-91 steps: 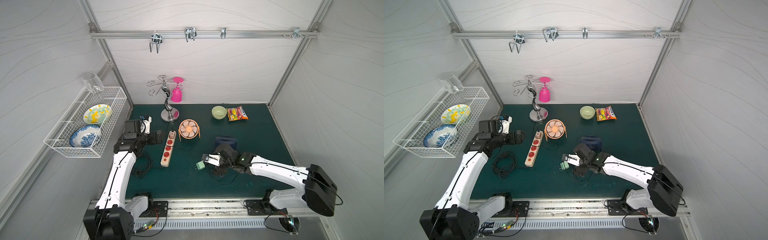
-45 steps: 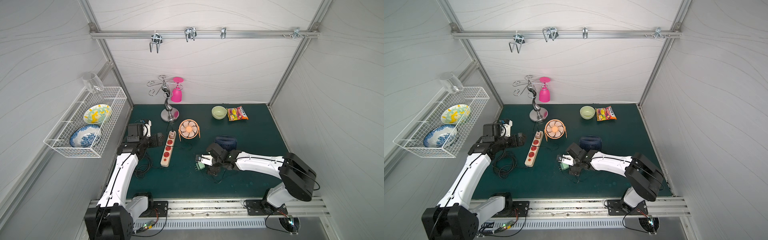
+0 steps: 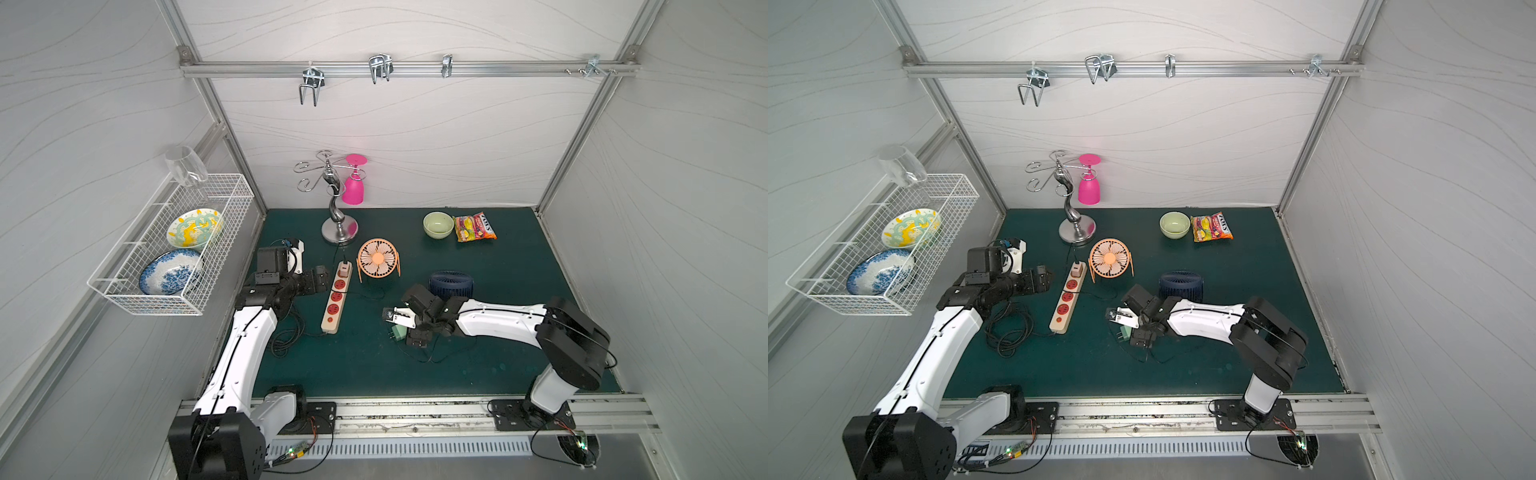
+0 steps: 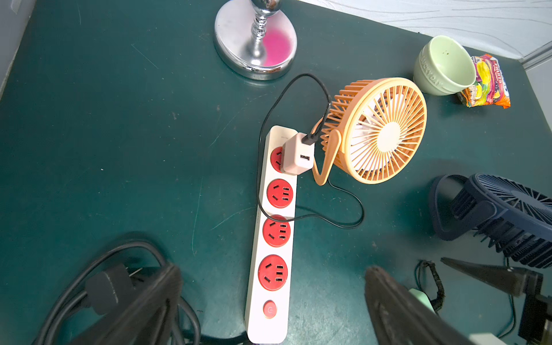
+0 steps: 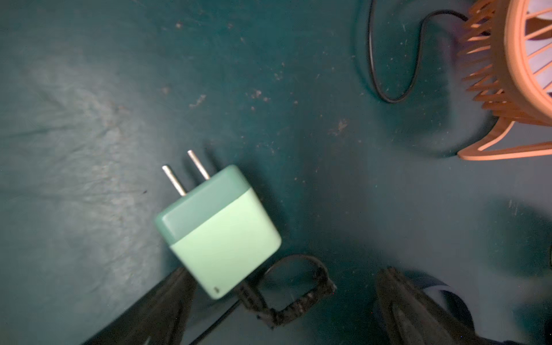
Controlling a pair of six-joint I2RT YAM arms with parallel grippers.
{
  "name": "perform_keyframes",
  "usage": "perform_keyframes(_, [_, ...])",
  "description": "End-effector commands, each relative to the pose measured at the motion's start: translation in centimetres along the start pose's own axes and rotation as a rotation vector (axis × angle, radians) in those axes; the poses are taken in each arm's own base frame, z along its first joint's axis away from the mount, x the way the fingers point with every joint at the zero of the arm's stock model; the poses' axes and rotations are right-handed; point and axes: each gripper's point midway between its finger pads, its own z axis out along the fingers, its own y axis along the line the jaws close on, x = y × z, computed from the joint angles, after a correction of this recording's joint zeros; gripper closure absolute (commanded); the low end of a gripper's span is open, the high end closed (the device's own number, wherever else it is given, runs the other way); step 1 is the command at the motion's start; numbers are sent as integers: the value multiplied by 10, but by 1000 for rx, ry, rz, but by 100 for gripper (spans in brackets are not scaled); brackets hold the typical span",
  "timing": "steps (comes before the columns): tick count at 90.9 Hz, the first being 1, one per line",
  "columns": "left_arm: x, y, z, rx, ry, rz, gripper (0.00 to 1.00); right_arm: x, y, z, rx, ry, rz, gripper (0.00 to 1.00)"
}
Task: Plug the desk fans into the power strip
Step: Pick up the plug from the center of the board.
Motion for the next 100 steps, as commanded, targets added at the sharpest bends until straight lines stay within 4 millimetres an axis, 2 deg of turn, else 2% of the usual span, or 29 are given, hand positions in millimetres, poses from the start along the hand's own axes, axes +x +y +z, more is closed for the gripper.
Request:
perform_keyframes(1, [-20, -6, -9, 5, -70, 16, 0, 4, -16, 4, 61, 55, 11, 1])
perform_keyframes(26, [-20, -7, -7, 6, -69, 18, 0, 21, -55, 8, 160, 122, 73, 1])
perform_keyframes(47, [-19, -8, -7, 10, -61, 15, 0, -8, -70, 15, 137, 40, 108, 1])
perform_keyframes(62, [-17, -14, -7, 38, -58, 20, 0, -31, -63, 28, 100, 14, 51, 1])
perform_keyframes(72, [-17, -11, -5, 18, -56, 21, 0, -45, -61, 37, 82, -2, 16, 1])
perform_keyframes(82, [-17, -14, -5, 37, -57, 22, 0, -65, -57, 38, 59, -30, -21, 1])
perform_keyframes(91, [-18, -13, -6, 27, -50, 20, 0, -82, -42, 33, 17, -64, -80, 1])
perform_keyframes(100, [-17, -12, -3, 22, -57, 23, 0, -91, -41, 18, 21, -80, -54, 1])
